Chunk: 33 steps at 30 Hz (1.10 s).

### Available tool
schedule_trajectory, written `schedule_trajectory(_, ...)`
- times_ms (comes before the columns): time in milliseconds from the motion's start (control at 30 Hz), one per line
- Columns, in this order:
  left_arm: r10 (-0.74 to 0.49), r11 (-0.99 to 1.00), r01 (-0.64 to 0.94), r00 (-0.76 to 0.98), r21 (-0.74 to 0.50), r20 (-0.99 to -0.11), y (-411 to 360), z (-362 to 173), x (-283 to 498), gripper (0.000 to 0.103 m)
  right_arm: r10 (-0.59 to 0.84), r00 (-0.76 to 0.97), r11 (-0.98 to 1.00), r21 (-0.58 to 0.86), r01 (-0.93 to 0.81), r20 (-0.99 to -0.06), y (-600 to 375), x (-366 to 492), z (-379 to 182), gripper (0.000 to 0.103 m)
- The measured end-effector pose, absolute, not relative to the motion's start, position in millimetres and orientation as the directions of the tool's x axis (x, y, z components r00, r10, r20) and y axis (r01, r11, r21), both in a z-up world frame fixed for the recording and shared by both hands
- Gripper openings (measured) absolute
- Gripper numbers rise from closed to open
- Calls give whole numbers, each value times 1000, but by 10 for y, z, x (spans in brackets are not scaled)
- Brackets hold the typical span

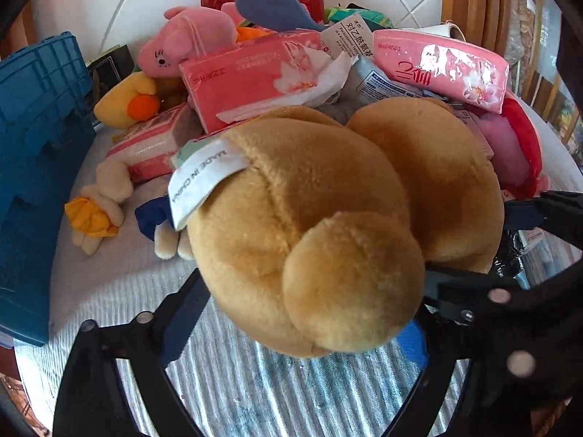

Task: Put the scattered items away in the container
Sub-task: 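Close the right gripper on the brown teddy bear and lift it, then carry the teddy bear with the right gripper over the blue bin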

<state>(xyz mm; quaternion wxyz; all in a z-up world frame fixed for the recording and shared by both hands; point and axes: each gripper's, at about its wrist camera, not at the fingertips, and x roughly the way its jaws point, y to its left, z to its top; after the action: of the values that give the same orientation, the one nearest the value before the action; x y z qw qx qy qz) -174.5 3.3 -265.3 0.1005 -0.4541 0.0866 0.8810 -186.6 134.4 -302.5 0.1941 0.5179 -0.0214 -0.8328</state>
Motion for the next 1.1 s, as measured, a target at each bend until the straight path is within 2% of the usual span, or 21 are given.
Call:
schedule_trajectory(33, 114, -962, -269, -562, 51, -819, 37, -2653, -1748, 68, -346, -390, -924, 238, 300, -853, 1338, -1885, -3040, 90)
schedule_trajectory(167, 120, -957, -286, -571, 59, -812, 54, -2569, -1686, 62, -324, -403, -930, 210, 301, -856, 1322, -1831, -2974, 83)
schedule_trajectory(333, 141, -959, -280, -609, 45, -780, 11, -2154, -1540, 61, -327, -438, -930, 202, 309, -837, 1348, -1707, -2621, 81)
schedule_trajectory(533, 125, -969, -240, -690, 63, -713, -54, -1392, -1399, 61, -357, -501, -914, 183, 362, -788, 1342, -1584, -1858, 81)
schedule_trajectory(833, -28, -990, -57, -822, 132, -569, -583, -252, -1290, 61, -466, -581, -839, 127, 529, -667, 692, -1749, -691, 81)
schedule_trajectory(1100, -223, -974, 174, -852, 147, -473, -1924, 696, -1229, 63, -596, -558, -717, 71, 693, -577, -756, -1812, 263, 82)
